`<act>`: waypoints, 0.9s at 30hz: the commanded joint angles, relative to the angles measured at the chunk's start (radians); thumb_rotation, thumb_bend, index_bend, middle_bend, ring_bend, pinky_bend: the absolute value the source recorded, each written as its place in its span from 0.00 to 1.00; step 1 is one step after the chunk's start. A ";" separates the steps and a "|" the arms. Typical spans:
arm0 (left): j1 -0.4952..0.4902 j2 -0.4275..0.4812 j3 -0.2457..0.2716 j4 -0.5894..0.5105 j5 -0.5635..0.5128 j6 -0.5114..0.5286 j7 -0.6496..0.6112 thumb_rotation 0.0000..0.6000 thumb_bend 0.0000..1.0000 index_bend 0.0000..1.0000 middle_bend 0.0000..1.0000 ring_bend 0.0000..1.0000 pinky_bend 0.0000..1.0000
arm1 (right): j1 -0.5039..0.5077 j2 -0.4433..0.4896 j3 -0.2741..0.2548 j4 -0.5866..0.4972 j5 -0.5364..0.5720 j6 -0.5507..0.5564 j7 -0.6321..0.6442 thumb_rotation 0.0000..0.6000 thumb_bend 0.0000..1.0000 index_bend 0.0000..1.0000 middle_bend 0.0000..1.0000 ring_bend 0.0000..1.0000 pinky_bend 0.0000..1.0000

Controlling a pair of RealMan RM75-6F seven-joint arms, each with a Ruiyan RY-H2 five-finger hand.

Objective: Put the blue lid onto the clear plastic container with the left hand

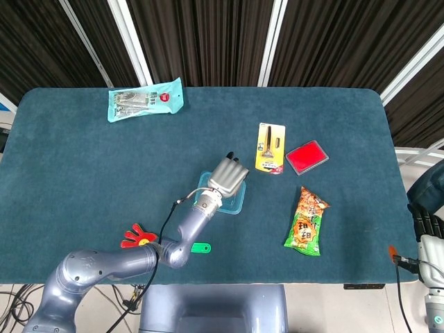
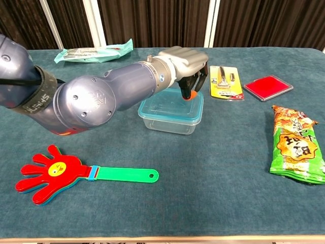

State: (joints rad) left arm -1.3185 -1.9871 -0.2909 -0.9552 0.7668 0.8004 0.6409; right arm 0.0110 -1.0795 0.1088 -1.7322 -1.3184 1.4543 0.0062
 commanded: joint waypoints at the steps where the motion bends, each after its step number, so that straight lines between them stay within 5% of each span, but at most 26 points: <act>1: 0.001 -0.004 0.000 0.009 0.006 -0.001 0.003 1.00 0.56 0.66 0.57 0.33 0.20 | 0.001 0.000 0.001 0.000 0.002 -0.002 0.000 1.00 0.34 0.00 0.01 0.00 0.00; 27: 0.005 -0.060 0.011 0.101 0.072 -0.025 0.030 1.00 0.56 0.66 0.55 0.32 0.19 | 0.003 0.006 0.006 -0.006 0.006 -0.003 0.001 1.00 0.34 0.00 0.01 0.00 0.00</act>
State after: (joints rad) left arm -1.3135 -2.0459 -0.2812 -0.8561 0.8375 0.7755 0.6689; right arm 0.0135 -1.0738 0.1138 -1.7379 -1.3131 1.4511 0.0077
